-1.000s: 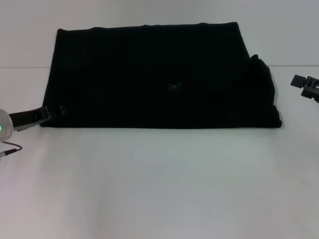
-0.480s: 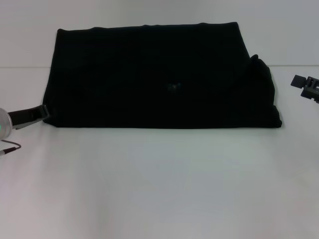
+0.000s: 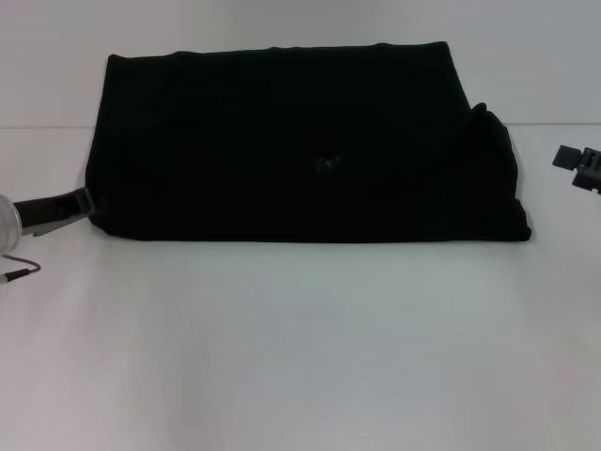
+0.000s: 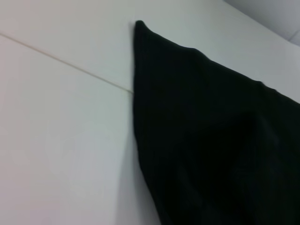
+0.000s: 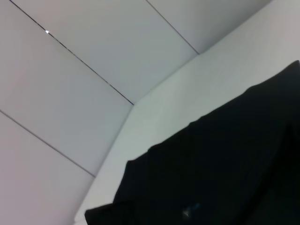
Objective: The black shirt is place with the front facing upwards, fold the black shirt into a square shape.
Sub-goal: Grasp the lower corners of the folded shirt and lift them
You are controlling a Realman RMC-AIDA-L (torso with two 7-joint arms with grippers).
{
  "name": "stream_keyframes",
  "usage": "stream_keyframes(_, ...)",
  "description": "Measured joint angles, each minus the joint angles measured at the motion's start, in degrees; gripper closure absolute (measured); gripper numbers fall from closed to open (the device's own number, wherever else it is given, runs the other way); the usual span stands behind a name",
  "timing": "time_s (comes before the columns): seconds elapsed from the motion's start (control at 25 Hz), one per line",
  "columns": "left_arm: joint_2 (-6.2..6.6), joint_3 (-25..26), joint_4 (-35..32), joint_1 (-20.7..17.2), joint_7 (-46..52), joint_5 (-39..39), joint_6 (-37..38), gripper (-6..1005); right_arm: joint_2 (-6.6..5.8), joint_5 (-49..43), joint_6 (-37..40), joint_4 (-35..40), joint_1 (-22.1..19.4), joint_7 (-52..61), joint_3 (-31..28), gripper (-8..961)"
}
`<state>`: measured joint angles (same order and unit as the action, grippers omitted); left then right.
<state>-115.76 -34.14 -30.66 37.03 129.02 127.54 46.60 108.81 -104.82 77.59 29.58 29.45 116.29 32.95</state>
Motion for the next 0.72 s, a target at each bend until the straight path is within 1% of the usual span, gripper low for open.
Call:
stream_keyframes(0.04,0.28,0.05,-0.03,0.06,0.32,0.0,1.06,989,-0.3,-0.68,0.01,0.26,0.03,0.75,0.09,140)
stream_keyframes(0.12,1.43,0.3,-0.48,0.38,2.15,-0.01,4.78,997,-1.27,-3.81,0.03,0.74,0.54,3.26,0.15,142)
stream_keyframes(0.16,1.99,0.31,-0.87,0.54,3.39,-0.01,6.44,997,-1.99,-5.8,0.03,0.95,1.01,4.86,0.18,143)
stream_keyframes(0.28,3.55,0.37,-1.92,1.12,6.99,-0.02,10.79,997,-4.09,-14.48,-0.02,2.12,3.15,10.9,0.23,145)
stream_keyframes(0.36,4.29,0.39,-2.23,1.68,8.51,-0.02,12.5,997,-4.73,-19.95,0.0,3.91,4.73,14.7,0.24,147)
stream_keyframes(0.52,5.12,0.39,-1.94,2.93,9.71,0.6,12.68,997,-4.54,-30.02,-0.23,7.2,8.28,21.01,0.27,150)
stream_keyframes(0.64,5.29,0.25,-1.67,3.81,10.75,2.43,12.08,997,-4.08,-34.48,-0.47,7.46,10.82,23.49,0.28,153)
stream_keyframes(0.72,5.3,0.14,-1.66,4.1,11.05,3.02,11.92,997,-3.56,-36.69,-1.11,7.2,12.37,24.64,0.33,154)
